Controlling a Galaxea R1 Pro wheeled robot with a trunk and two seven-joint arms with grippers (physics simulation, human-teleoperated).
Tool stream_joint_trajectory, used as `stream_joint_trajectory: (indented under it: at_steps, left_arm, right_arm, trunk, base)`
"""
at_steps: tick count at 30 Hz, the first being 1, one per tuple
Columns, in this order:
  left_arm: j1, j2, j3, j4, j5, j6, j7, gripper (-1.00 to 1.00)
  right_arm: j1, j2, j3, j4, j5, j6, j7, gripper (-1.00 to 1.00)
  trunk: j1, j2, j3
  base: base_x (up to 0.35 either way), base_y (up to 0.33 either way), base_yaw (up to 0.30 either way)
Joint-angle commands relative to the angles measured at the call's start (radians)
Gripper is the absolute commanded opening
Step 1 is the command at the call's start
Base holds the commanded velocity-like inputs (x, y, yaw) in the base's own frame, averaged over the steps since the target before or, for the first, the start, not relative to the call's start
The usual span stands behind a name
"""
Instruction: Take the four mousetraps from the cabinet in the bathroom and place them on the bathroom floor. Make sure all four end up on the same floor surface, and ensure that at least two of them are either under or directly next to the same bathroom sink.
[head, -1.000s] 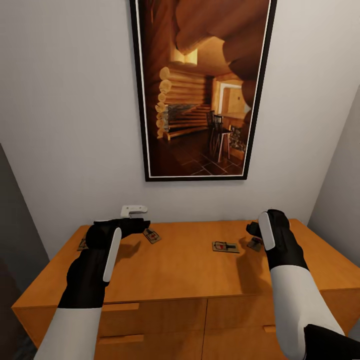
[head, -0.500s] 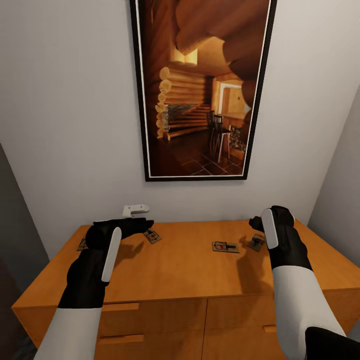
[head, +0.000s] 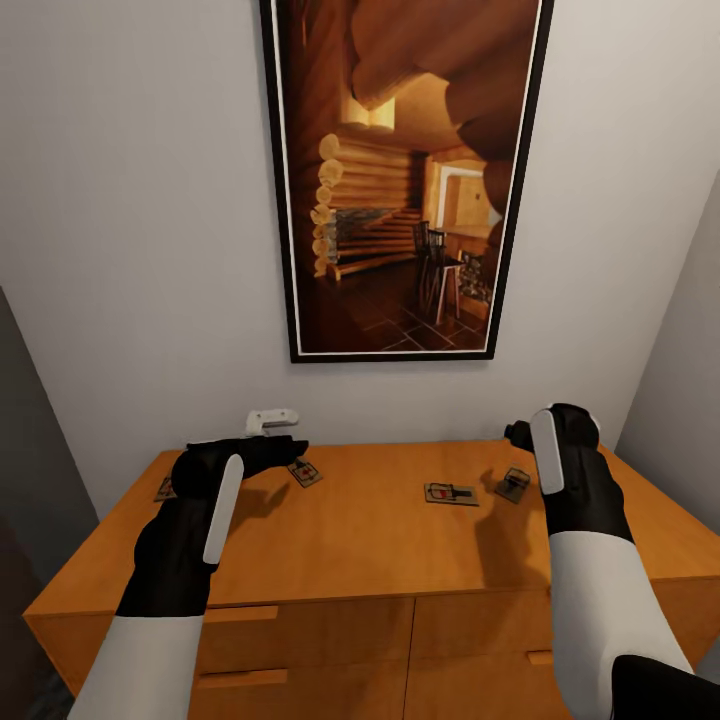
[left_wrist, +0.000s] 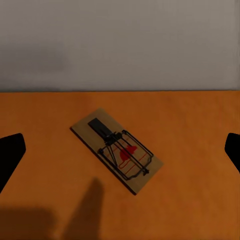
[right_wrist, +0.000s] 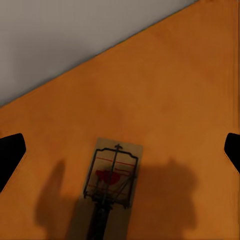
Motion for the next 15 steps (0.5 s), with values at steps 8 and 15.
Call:
stream_joint_trajectory:
  at_steps: [8, 15]
  left_arm:
    - [-0.001, 0.0, 0.0, -0.001, 0.005, 0.004, 0.001, 1.0]
    - [-0.001, 0.0, 0.0, 0.0, 0.007, 0.004, 0.001, 1.0]
  right_arm:
    - [-0.001, 0.001, -0.001, -0.016, -0.012, 0.001, -0.011, 1.0]
    - [-0.001, 0.001, -0.002, -0.016, -0.012, 0.001, -0.012, 1.0]
  trunk:
    - [0.0, -0.001, -0.001]
    - [0.0, -0.001, -0.001]
  base:
    - [0.0, 0.0, 0.0]
    - [0.004, 0.0, 0.0]
